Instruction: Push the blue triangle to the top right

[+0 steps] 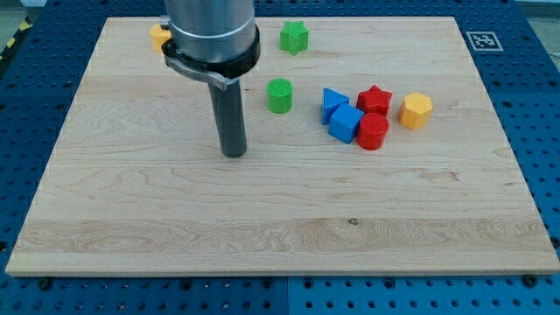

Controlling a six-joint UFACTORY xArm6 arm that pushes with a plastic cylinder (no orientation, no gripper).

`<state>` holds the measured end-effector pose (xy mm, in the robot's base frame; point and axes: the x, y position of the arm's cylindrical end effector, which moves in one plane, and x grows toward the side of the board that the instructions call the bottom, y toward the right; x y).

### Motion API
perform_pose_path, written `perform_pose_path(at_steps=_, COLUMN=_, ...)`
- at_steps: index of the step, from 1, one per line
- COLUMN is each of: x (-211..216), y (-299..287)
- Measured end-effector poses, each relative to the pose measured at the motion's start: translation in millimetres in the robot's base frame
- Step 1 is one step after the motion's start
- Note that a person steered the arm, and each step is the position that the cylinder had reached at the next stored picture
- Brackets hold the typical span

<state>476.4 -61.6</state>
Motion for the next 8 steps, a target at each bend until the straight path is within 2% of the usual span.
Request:
perform_pose_path(at_steps=1, x=2.8, y=7.1)
perform_pose_path(at_steps=2, x=11.7, y=37.9)
perform_pose_path(at_steps=5, x=11.7, y=63.0)
perform_pose_path(at_steps=6, x=-0.8, y=99.3)
perform_pose_path(at_steps=8, x=-49.1, y=107.1)
